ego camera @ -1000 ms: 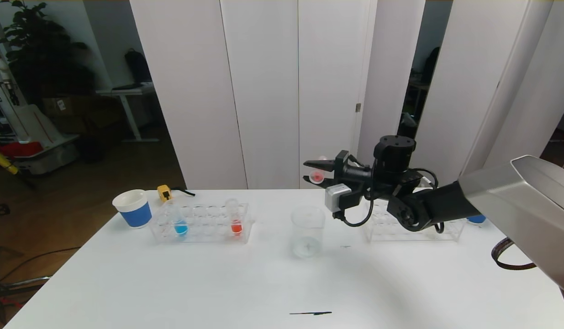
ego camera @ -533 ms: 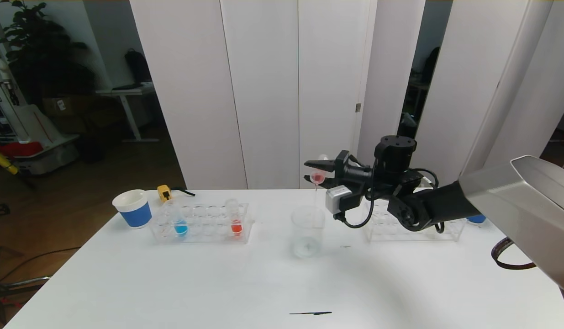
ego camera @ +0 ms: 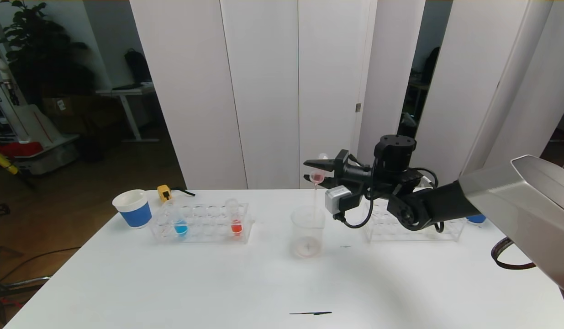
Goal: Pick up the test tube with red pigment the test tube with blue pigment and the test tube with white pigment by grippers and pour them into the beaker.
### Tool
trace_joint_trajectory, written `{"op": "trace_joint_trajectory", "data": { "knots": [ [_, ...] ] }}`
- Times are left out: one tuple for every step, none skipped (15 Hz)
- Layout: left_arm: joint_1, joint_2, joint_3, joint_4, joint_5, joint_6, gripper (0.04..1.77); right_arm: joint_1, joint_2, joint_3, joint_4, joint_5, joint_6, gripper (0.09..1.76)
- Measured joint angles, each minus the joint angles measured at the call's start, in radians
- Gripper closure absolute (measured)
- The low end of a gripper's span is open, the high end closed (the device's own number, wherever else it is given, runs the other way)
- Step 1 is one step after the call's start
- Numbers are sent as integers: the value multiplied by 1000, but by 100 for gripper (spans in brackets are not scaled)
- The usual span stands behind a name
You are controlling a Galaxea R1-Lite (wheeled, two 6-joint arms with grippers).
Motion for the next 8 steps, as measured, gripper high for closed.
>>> {"op": "trace_joint_trajectory", "data": {
  "knots": [
    [0,0,0,0,0,0,8,1,0,0,0,0,-3,126],
    [0,0,0,0,0,0,8,1,0,-2,0,0,-11,126],
    [0,0,0,0,0,0,8,1,0,-5,0,0,-35,126],
    [0,0,0,0,0,0,8,1,0,-7,0,0,-49,126],
    [0,0,0,0,0,0,8,1,0,-10,1,0,-53,126],
    [0,0,0,0,0,0,8,2,0,-12,0,0,-56,126],
    [0,0,0,0,0,0,8,3,0,-16,-1,2,-68,126],
    [0,0,0,0,0,0,8,3,0,-18,-1,4,-89,126]
  ]
}}
